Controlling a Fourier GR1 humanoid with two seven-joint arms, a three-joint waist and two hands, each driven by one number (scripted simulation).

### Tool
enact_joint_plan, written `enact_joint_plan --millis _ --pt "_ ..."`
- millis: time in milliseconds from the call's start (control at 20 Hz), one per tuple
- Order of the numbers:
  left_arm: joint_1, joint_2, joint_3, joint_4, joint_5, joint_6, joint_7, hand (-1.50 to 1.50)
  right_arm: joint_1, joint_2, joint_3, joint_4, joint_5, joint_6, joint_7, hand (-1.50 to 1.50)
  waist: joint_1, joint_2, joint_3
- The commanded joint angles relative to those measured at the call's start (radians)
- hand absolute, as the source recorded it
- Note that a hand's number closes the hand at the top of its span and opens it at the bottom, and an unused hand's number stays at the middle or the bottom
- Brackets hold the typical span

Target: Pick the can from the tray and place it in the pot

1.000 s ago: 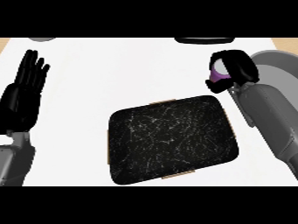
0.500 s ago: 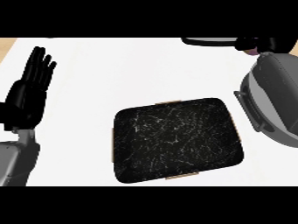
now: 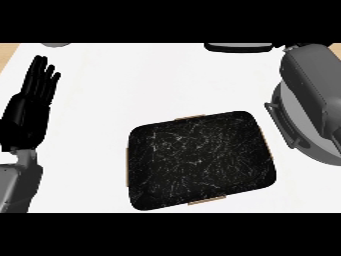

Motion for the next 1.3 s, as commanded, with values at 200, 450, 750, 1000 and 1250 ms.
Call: enact_joint_plan --millis 200,450,750,1000,1250 --pt "0.015 0.004 0.021 -0.01 -0.008 0.011 0.005 0.0 0.076 -0.03 -0.013 -0.049 0.056 -0.034 0.226 1.5 -0.031 -0.004 0.004" --pt "0.072 0.0 0.022 -0.011 -0.009 -0.013 -0.027 0.0 0.236 -0.111 -0.063 -0.158 0.024 -0.104 0.112 1.5 -0.049 -0.008 0.004" --pt "0.009 0.023 0.062 0.015 0.002 -0.027 -0.002 0.0 0.406 -0.149 -0.093 -0.299 0.027 -0.085 0.085 1.5 -0.039 -0.002 0.004" --pt "-0.003 -0.034 0.017 0.005 -0.034 0.001 0.004 0.0 0.468 -0.213 -0.199 -0.275 -0.025 -0.122 -0.029 1.5 -0.012 0.008 0.005" --pt "0.041 -0.073 0.001 0.022 -0.06 0.012 -0.068 0.0 0.572 -0.182 -0.318 -0.303 -0.225 -0.136 -0.18 1.5 -0.019 0.009 0.006"
